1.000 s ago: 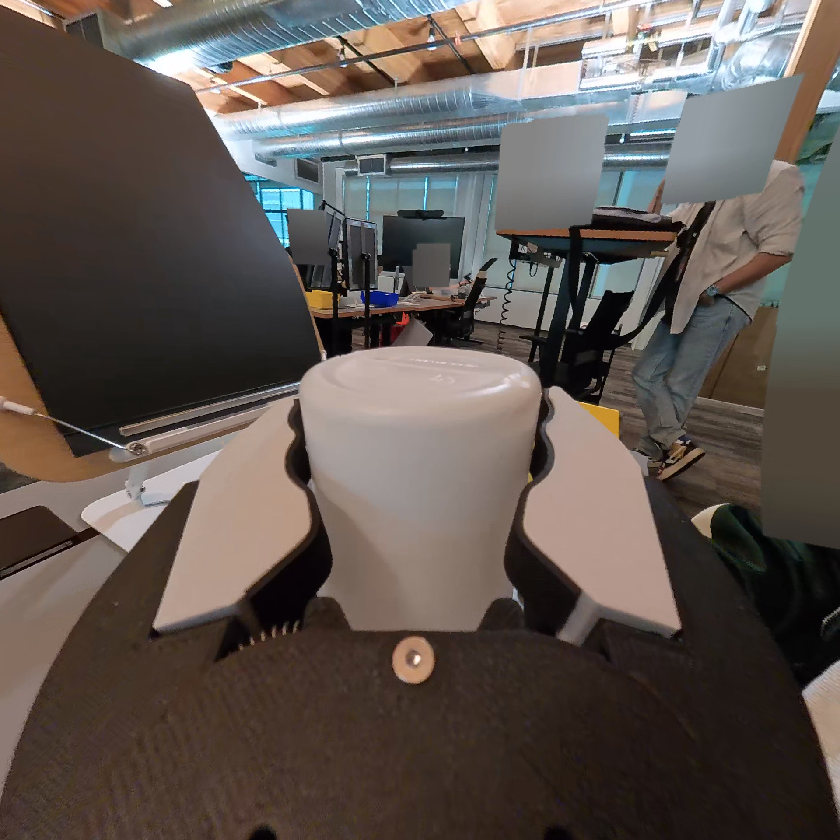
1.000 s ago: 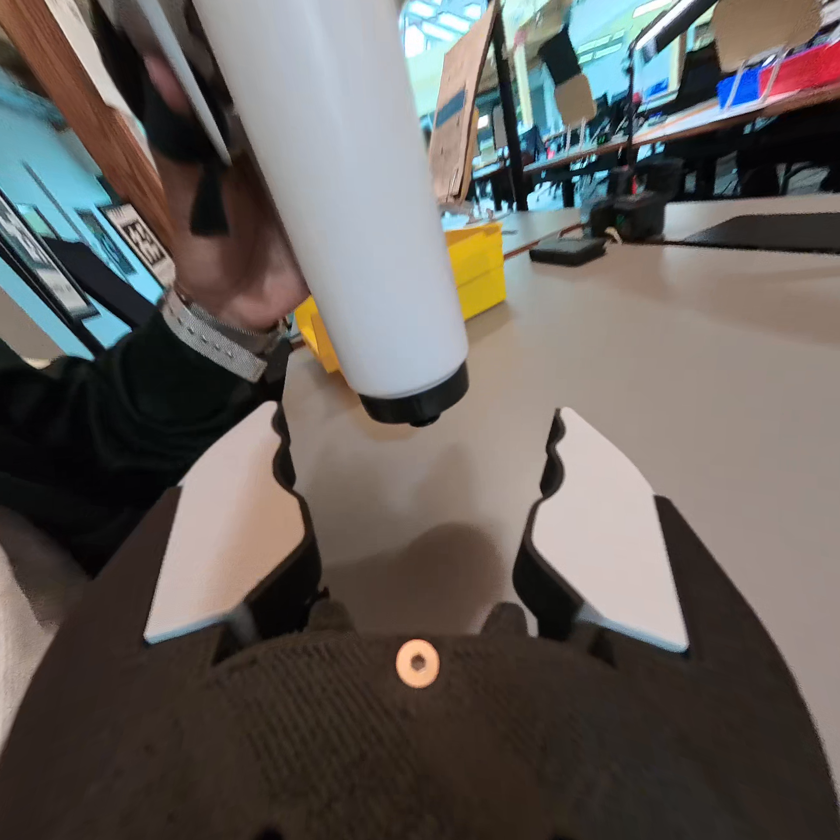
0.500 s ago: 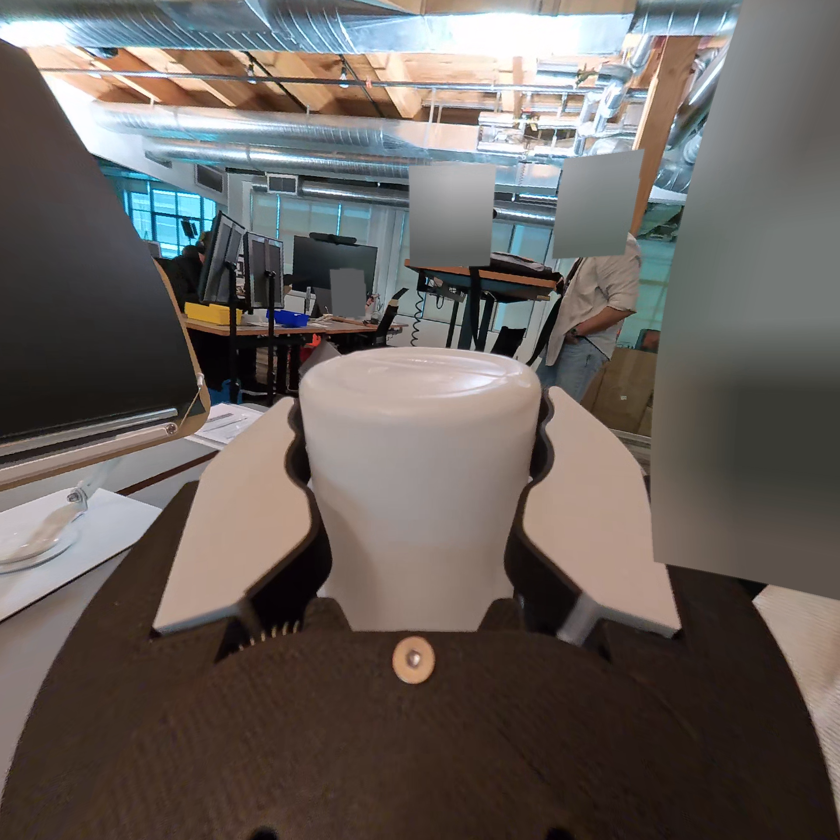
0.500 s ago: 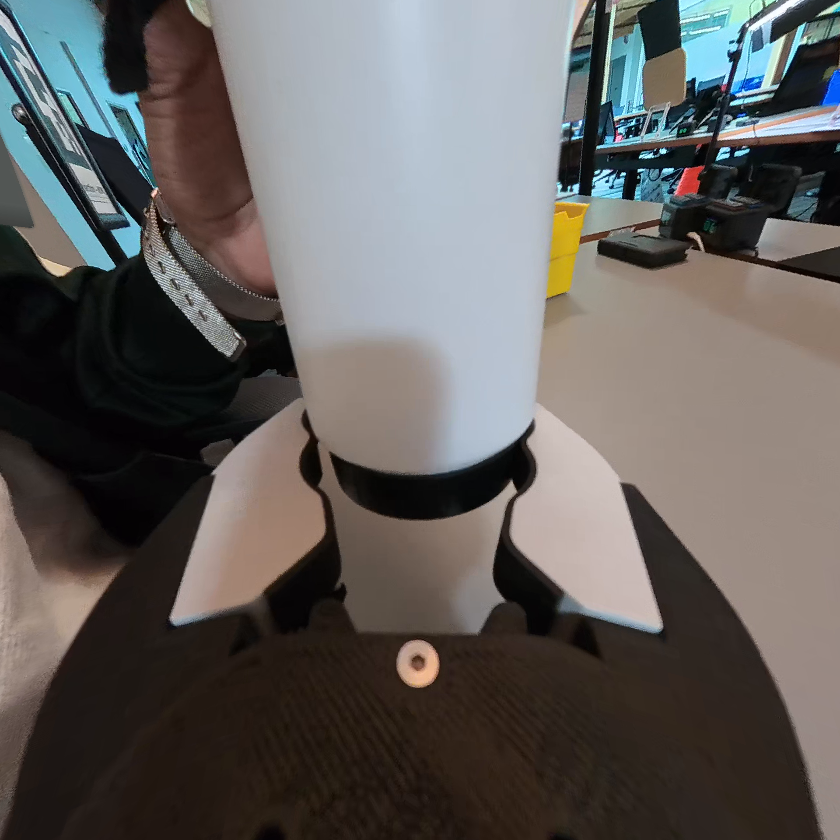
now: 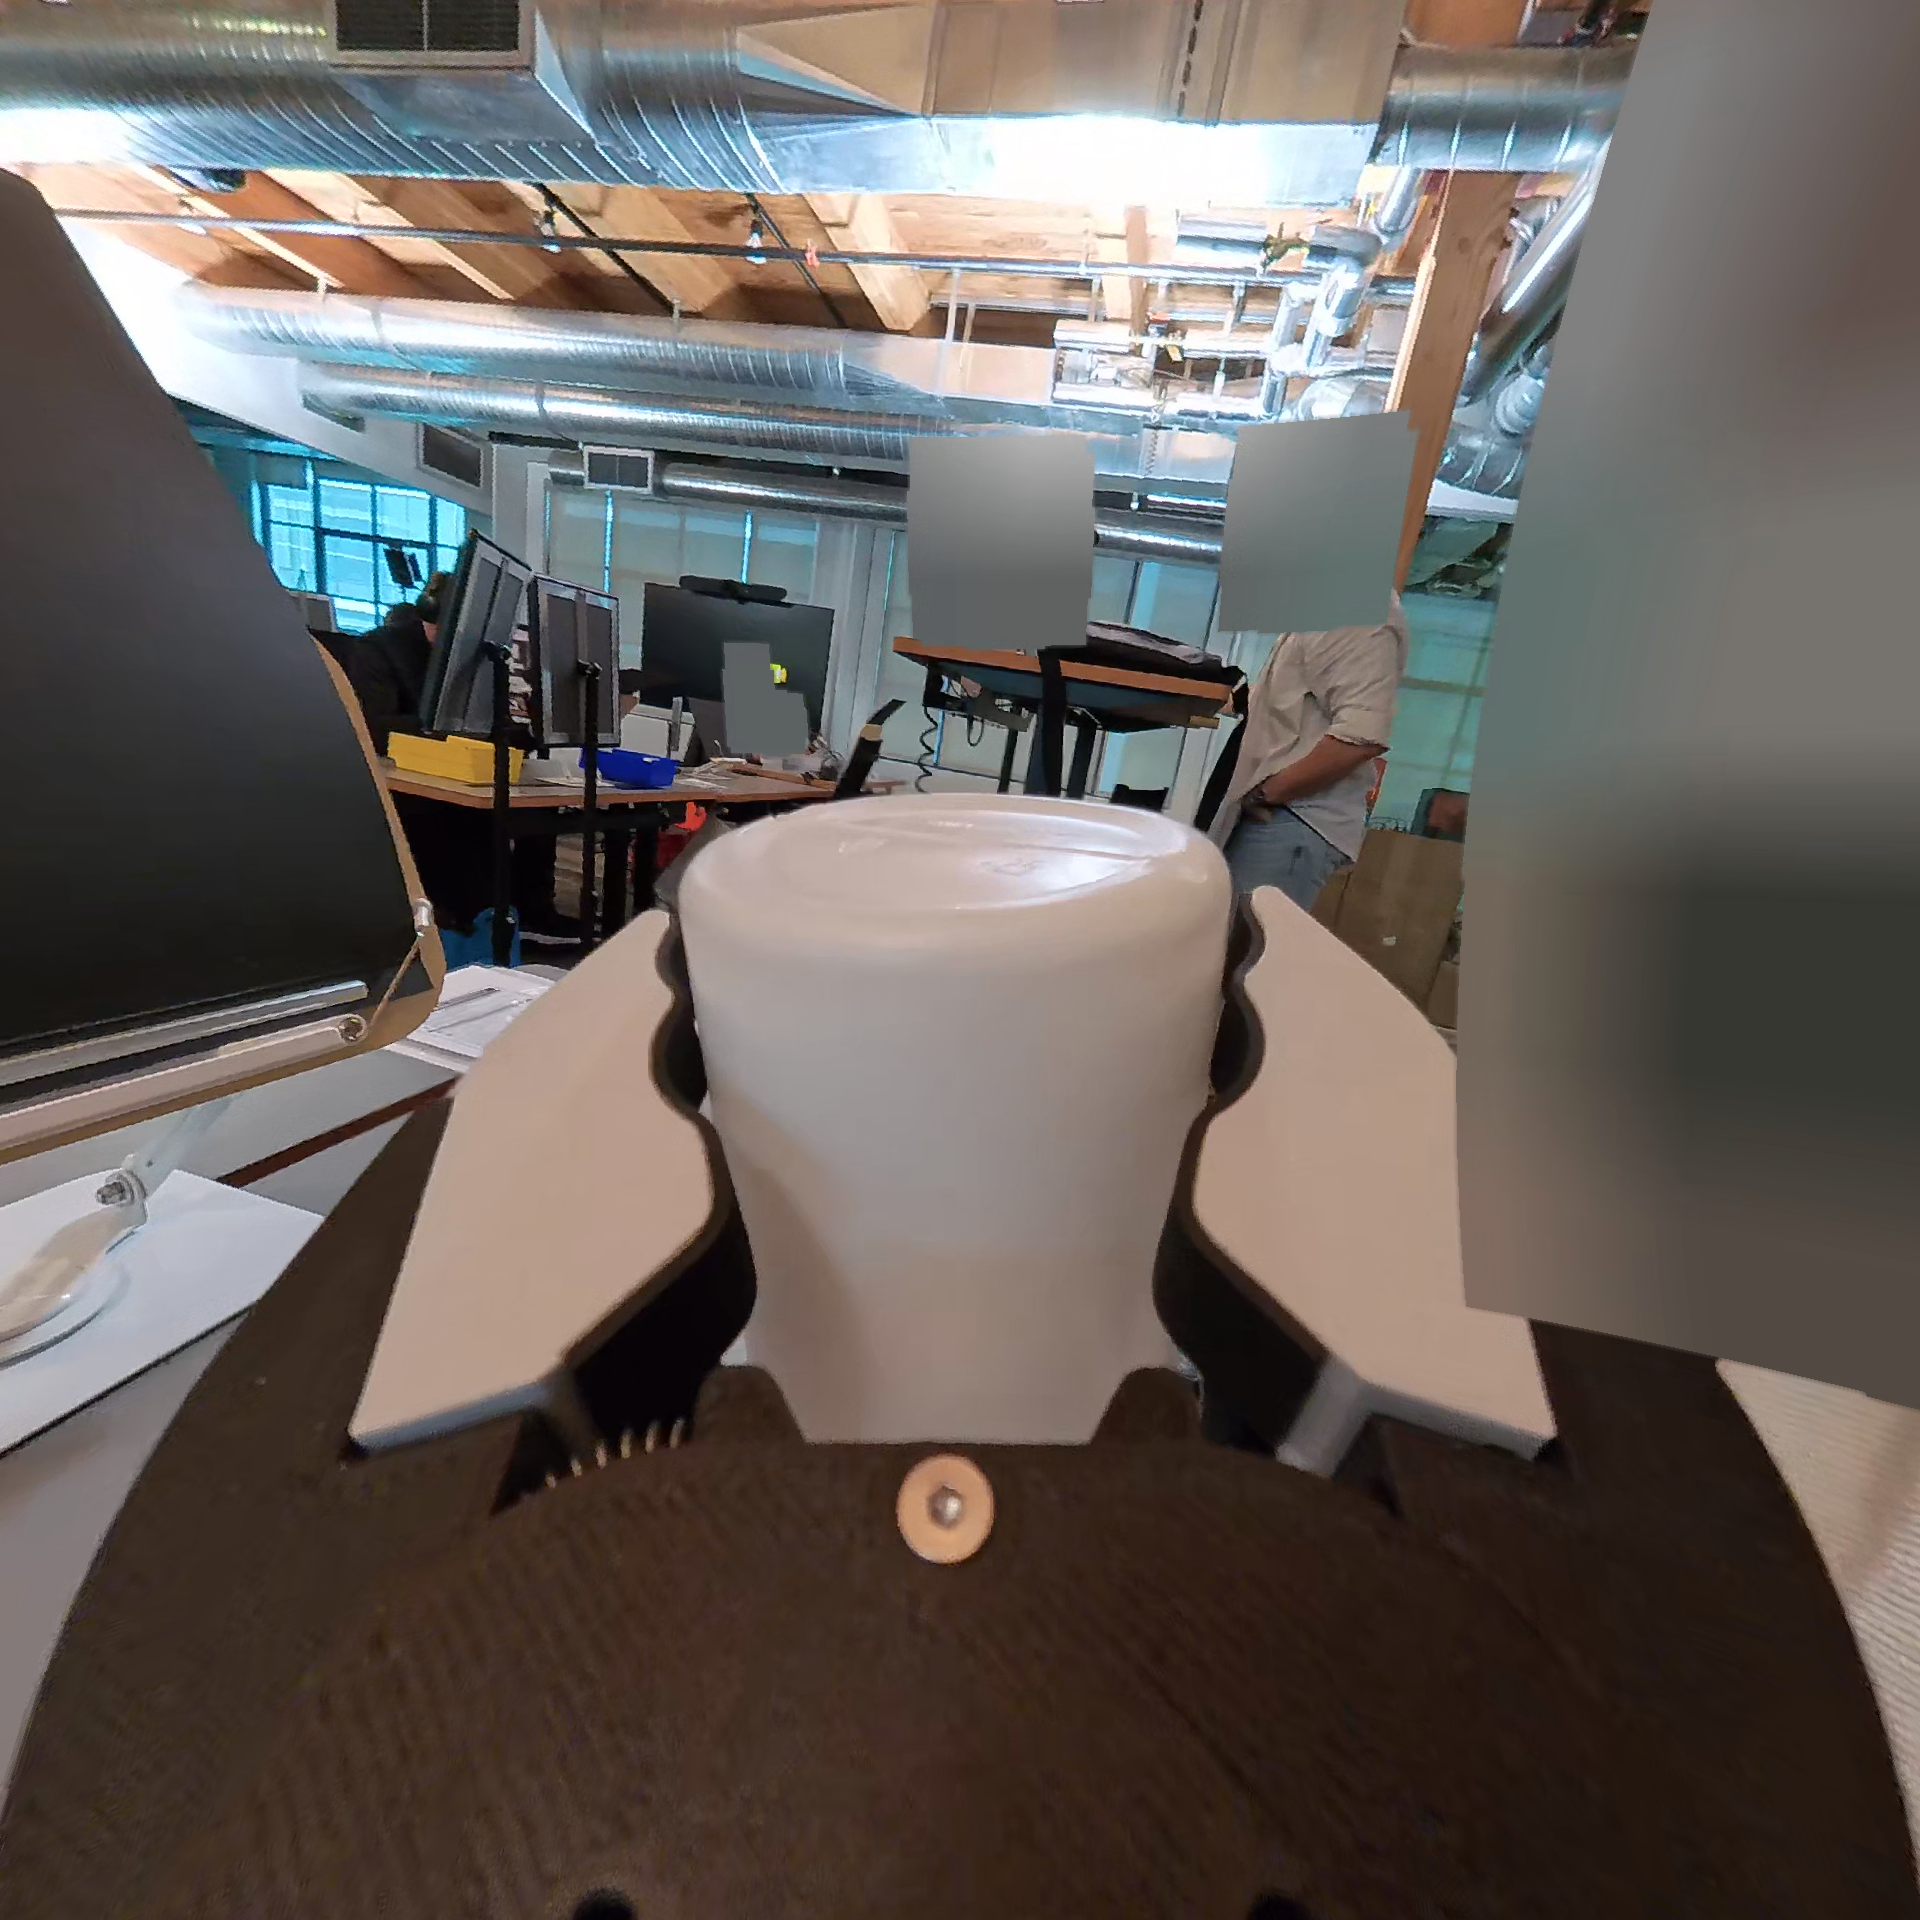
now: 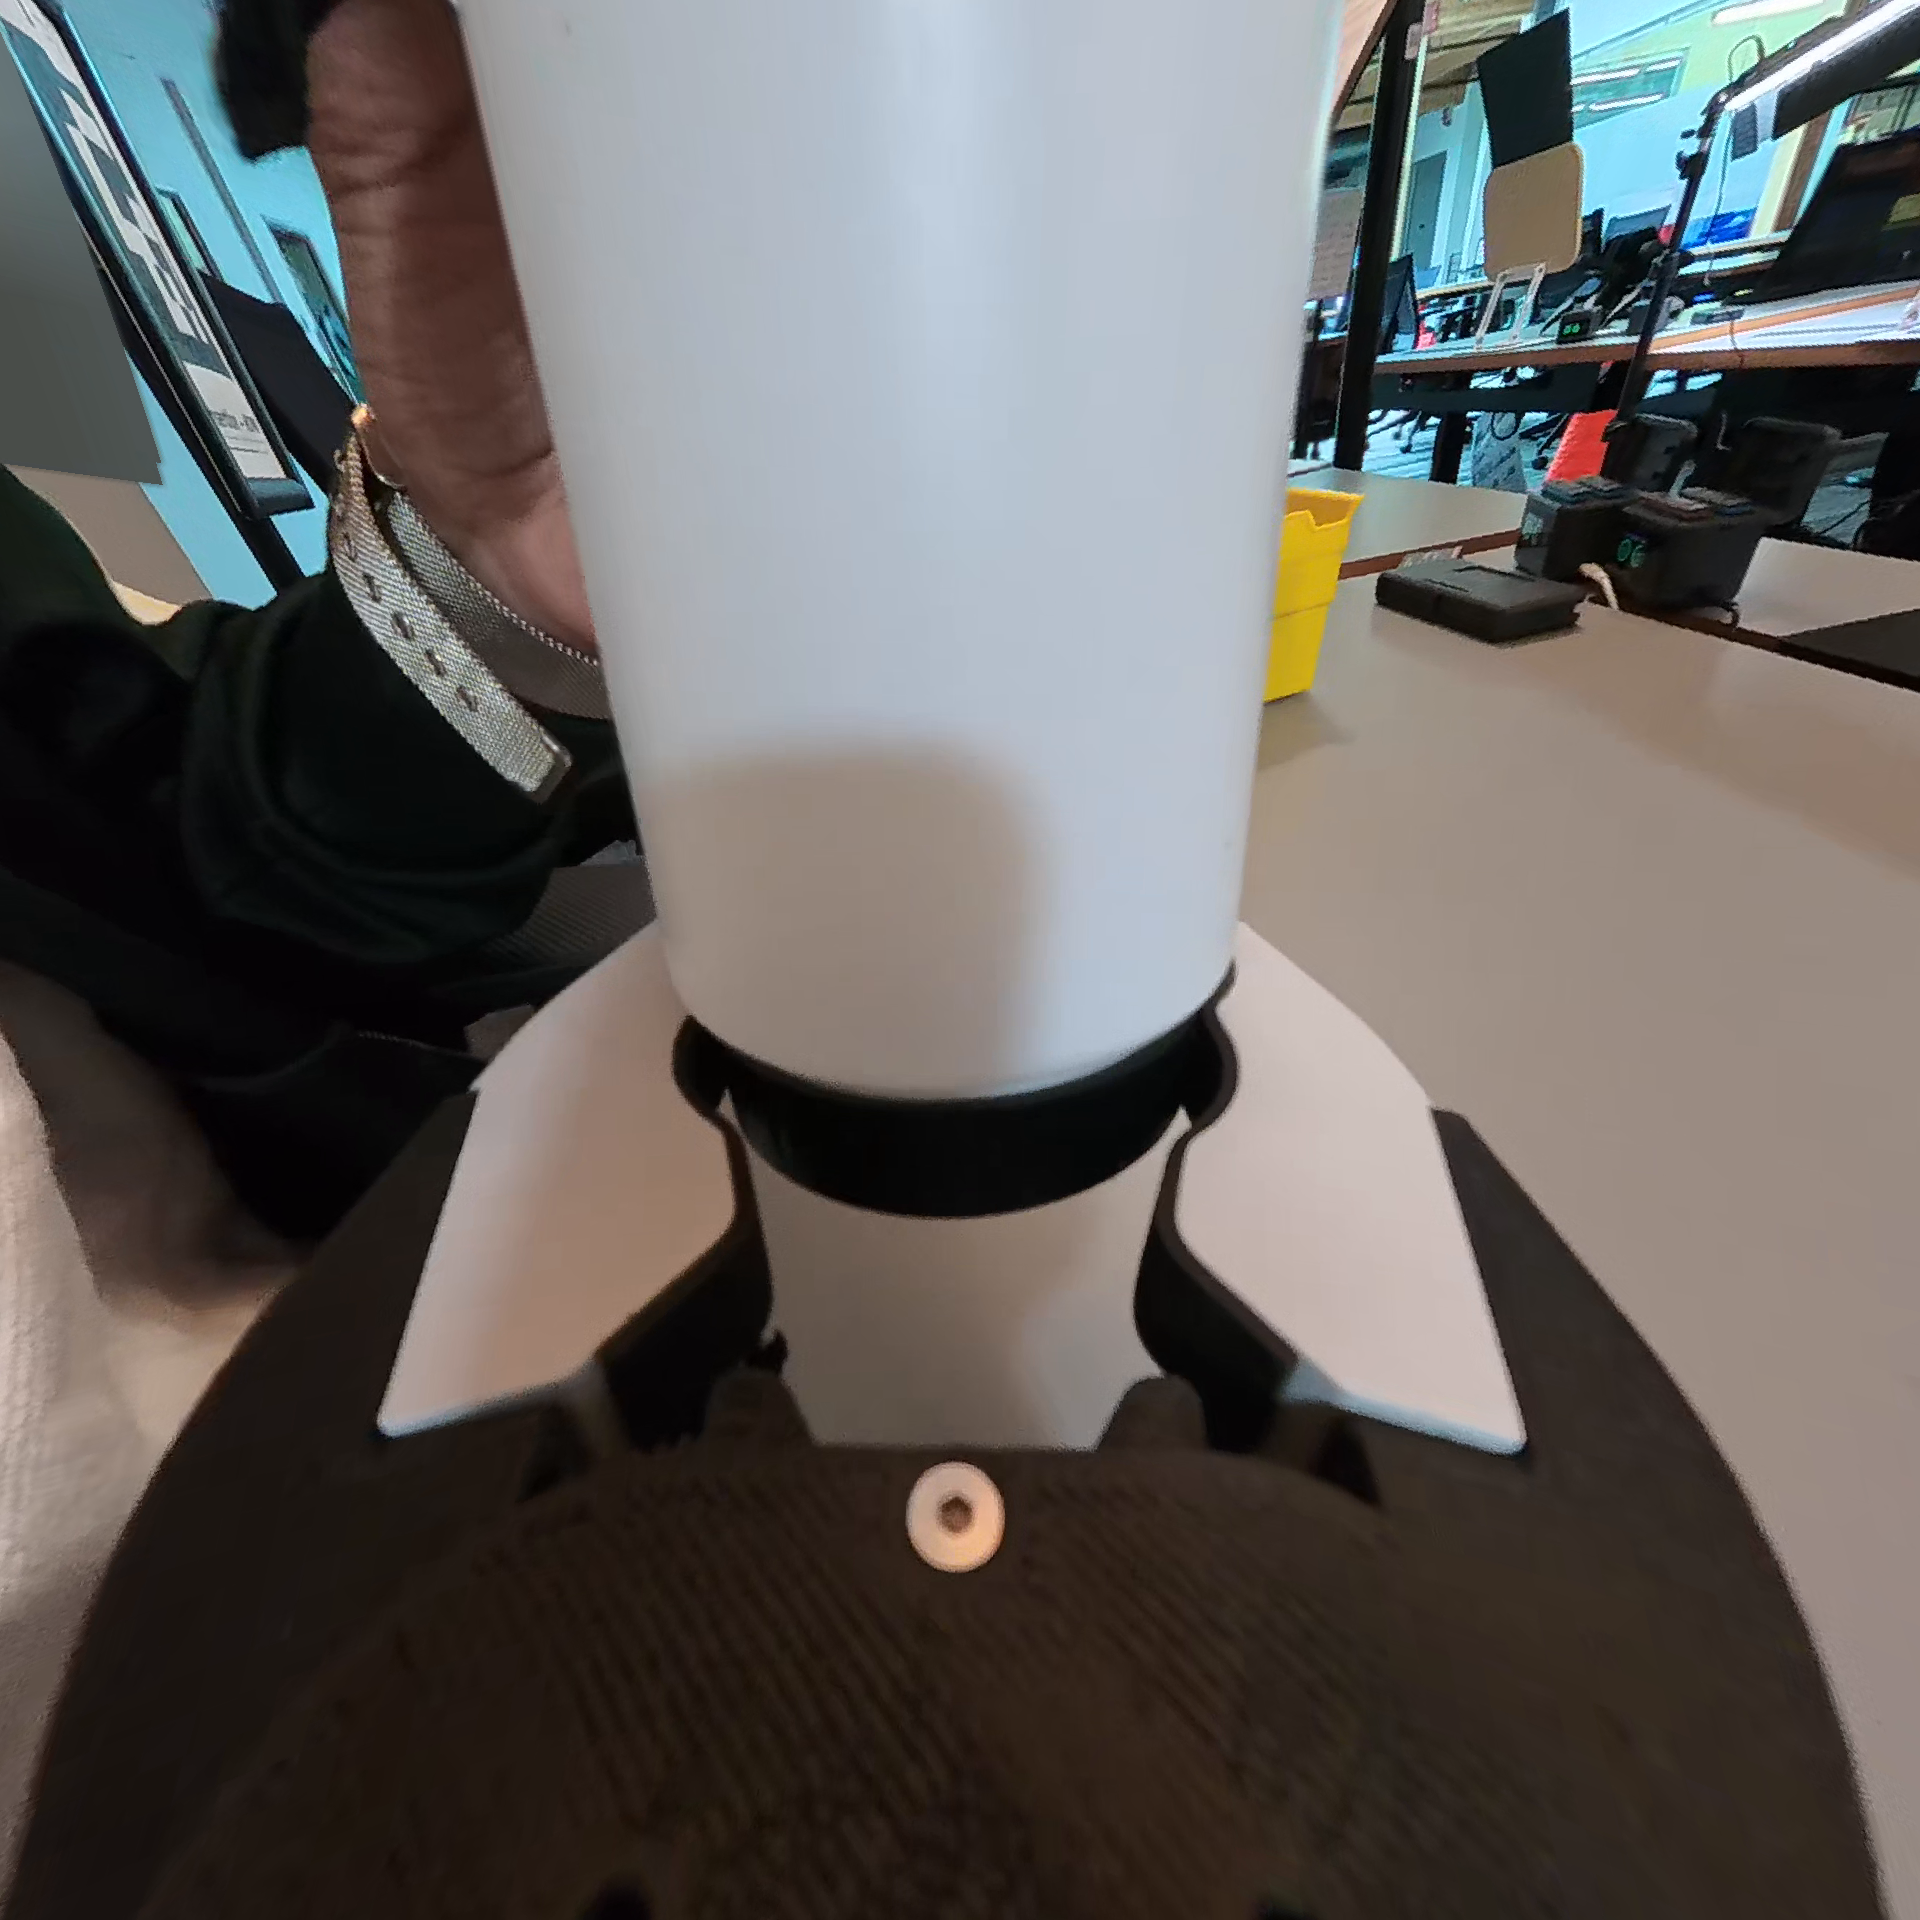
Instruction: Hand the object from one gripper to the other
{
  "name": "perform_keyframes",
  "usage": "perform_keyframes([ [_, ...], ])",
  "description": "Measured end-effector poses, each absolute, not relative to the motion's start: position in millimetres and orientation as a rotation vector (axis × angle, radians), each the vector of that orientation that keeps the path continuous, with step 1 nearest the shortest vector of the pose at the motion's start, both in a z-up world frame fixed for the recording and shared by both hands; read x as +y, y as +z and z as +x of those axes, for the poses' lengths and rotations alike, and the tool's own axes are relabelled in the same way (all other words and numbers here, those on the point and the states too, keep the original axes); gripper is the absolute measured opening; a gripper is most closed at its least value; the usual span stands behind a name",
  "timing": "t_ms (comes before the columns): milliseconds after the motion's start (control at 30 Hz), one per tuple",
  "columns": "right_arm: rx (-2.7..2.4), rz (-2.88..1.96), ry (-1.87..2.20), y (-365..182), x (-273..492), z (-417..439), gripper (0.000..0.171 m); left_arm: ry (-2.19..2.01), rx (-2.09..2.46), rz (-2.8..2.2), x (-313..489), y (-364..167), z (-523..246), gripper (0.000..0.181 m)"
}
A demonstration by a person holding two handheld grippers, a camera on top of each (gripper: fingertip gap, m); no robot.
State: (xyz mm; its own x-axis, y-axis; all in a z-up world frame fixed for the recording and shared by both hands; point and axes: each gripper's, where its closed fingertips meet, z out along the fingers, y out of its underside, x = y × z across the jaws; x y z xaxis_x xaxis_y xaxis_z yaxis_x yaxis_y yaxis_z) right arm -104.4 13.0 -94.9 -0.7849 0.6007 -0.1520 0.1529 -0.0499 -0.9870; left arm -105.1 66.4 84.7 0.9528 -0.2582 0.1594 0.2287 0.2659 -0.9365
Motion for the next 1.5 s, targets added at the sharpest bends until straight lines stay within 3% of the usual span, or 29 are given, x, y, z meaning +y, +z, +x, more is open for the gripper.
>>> perform_keyframes([
  [167,-1.806,-0.831,2.001,-78.5,20.8,-104.4,0.089,-0.236,0.027,-1.292,70.3,81.4,-109.5,0.114],
  [567,-1.649,-0.85,2.099,-55.6,45.2,-105.3,0.088,-0.245,0.031,-1.296,70.6,81.2,-110.8,0.125],
  [700,-1.677,-0.842,2.066,-59.4,43.9,-105.8,0.088,-0.255,0.056,-1.296,71.2,81.1,-106.4,0.121],
  [867,-1.854,-0.795,1.822,-83.1,28.5,-107.1,0.088,-0.221,0.14,-1.371,77.2,68.4,-95.6,0.097],
  [1000,-1.881,-0.804,1.761,-89.4,26.1,-108.7,0.088,-0.171,0.138,-1.429,85.1,58.2,-95.2,0.108],
  [1233,-1.885,-0.809,1.7,-95.6,27.0,-111.5,0.088,-0.163,0.182,-1.455,88.2,53.5,-84.7,0.103],
  [1333,-1.883,-0.846,1.722,-99.8,26.9,-113.7,0.102,-0.134,0.168,-1.411,87.8,57.4,-86.3,0.103],
  [1500,-1.887,-0.842,1.741,-100.0,23.8,-113.1,0.105,-0.184,0.17,-1.436,93.5,49.8,-80.2,0.103],
])
